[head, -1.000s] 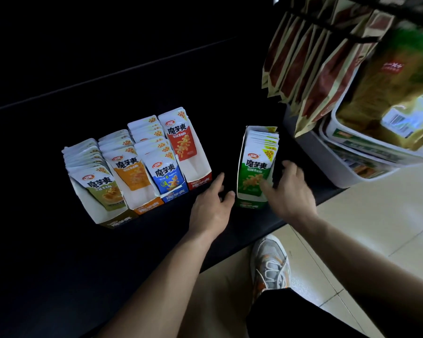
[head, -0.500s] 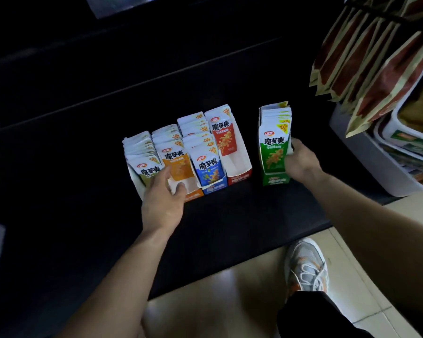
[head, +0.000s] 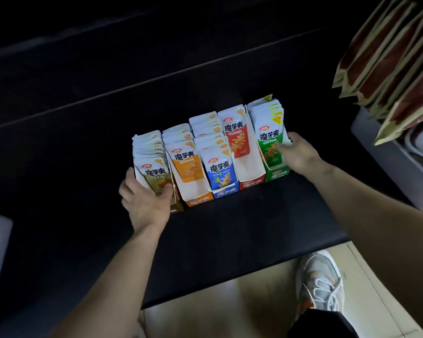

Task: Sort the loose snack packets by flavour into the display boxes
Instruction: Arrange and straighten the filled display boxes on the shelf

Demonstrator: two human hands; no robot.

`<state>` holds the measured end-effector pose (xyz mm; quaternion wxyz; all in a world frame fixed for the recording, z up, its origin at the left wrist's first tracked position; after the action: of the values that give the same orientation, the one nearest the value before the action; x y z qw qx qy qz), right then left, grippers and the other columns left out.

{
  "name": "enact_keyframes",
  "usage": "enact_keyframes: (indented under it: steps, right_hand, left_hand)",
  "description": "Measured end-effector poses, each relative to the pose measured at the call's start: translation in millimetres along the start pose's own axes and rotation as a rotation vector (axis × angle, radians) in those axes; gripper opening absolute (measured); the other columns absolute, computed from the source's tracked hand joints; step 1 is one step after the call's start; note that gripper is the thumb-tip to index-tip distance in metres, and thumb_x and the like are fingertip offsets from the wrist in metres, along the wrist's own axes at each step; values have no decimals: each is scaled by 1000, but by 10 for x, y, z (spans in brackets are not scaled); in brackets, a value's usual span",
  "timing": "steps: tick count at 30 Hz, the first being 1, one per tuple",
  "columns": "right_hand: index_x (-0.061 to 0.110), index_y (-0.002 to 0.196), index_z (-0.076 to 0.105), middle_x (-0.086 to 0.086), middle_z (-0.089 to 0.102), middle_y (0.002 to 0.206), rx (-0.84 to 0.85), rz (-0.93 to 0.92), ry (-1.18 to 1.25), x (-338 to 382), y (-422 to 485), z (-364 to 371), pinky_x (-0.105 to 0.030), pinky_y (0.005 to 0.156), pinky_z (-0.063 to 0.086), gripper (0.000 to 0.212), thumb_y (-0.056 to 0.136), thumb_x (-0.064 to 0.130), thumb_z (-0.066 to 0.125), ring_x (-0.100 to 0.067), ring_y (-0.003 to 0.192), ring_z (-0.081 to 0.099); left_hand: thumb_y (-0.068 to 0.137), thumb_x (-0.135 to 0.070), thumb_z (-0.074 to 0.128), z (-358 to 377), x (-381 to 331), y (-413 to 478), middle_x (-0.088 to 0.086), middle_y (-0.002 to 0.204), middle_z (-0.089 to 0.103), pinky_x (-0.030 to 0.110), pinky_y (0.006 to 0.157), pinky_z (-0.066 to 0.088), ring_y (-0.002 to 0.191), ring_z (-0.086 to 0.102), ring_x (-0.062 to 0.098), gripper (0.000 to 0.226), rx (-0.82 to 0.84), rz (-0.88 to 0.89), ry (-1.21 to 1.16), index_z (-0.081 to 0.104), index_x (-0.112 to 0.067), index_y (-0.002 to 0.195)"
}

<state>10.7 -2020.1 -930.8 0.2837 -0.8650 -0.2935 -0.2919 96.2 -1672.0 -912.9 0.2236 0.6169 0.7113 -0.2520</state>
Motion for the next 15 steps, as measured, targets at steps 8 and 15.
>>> enact_keyframes:
  steps: [8, 15]
  right_hand:
    - [29, 154, 16, -7, 38, 143, -22, -92, 51, -63, -364, 205, -52, 105, 43, 104, 75, 53, 78, -32, 131, 43]
    - [20, 152, 21, -12, 36, 140, -60, -74, -11, -13, -275, 125, -46, 101, 44, 100, 75, 26, 84, -35, 128, 45]
  left_hand:
    - [85, -40, 75, 98, -66, -87, -7, 134, 61, 47, 96, 52, 115, 63, 28, 95, 184, -68, -95, 7, -41, 151]
    - [79, -38, 81, 190, -99, -96, -6, 135, 60, 45, 93, 50, 118, 62, 29, 104, 181, -73, -94, 7, -42, 152]
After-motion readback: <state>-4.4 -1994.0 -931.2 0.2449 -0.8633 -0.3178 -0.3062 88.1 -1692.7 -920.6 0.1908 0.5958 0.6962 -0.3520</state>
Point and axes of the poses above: each hand's wrist, its own y-axis towards the middle knuckle, its own z-axis out of the palm, x = y × z, the point moved 3 cm from there along y, towards the middle knuckle
